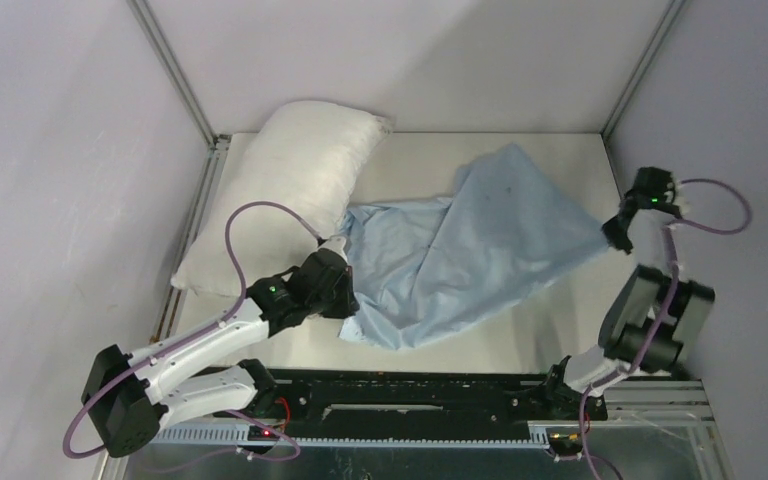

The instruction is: Put the pillow into the pillowcase

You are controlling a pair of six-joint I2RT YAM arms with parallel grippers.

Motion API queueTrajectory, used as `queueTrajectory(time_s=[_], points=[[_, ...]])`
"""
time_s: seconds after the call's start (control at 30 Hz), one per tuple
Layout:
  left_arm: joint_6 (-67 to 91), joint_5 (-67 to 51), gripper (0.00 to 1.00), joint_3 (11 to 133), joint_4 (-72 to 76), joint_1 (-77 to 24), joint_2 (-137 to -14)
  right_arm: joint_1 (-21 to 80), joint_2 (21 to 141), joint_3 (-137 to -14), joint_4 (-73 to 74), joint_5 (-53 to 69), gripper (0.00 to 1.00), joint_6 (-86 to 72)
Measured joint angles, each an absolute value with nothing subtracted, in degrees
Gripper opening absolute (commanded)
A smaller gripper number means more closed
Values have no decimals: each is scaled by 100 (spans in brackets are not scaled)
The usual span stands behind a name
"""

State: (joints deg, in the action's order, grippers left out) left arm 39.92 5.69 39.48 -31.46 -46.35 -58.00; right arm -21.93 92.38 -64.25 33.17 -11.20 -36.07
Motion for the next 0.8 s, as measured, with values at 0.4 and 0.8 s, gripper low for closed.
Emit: queueTrajectory(time_s=[0.4,0.8], points=[[4053,290,0,3946,-2762,-5347,-6141,-3153,6606,-7129,4925,-1470,0,-3492],[4313,217,42,3752,-2196,-5876,-6556,-3334,5911,-6573,5599,-1129,86,-3192]])
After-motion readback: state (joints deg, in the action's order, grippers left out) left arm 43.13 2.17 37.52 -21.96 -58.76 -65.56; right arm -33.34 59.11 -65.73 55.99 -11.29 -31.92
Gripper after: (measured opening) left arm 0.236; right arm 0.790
